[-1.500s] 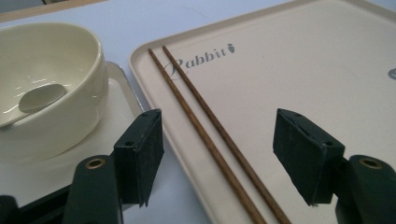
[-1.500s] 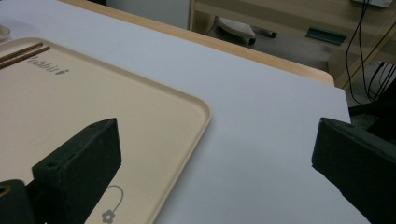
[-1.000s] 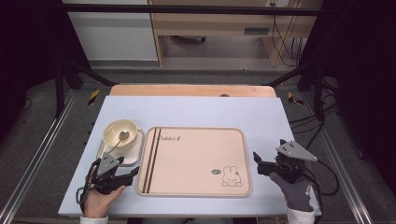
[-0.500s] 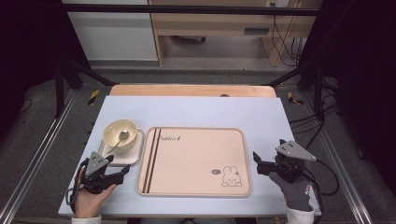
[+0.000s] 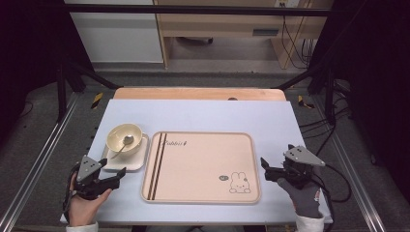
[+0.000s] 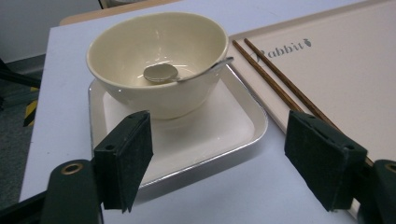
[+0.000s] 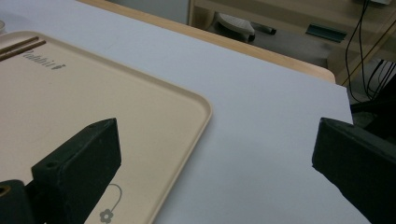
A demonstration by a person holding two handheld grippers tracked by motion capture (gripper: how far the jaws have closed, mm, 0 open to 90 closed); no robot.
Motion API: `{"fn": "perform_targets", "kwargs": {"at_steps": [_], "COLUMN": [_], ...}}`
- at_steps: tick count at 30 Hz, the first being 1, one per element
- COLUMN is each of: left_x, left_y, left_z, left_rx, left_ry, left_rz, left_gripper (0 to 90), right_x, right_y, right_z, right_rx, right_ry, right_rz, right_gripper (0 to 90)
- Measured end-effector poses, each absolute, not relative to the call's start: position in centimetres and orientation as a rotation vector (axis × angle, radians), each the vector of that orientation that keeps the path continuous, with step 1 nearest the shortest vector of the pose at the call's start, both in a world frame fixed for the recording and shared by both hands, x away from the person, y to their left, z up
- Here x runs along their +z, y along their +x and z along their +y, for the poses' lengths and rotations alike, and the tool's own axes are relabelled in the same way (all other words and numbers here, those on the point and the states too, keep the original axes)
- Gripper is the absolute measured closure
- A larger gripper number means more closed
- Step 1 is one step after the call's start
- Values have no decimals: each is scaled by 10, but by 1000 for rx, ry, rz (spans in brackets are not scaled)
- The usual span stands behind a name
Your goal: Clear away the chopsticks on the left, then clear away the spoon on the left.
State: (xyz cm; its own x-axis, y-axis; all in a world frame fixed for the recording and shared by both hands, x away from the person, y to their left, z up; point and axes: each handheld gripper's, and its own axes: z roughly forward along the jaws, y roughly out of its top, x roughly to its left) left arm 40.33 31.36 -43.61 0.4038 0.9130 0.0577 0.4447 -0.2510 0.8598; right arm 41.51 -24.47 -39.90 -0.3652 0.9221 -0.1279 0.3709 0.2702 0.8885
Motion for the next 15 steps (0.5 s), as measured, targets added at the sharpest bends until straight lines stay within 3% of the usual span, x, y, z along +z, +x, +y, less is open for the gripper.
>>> {"fn": "perform_targets", "kwargs": {"at_steps": [15], "left_x": [-421], "left_y": [406], "left_z": [312], "left_rx": [756], "left_ry": [1829], "left_rz": [1132], "left_gripper": [248], "right_x": [-399], "right_y": [415], "right_z": [-245], "right_rx": [1053], "right_ry": [1167], "right_rz": [1875], "right_gripper": [14]}}
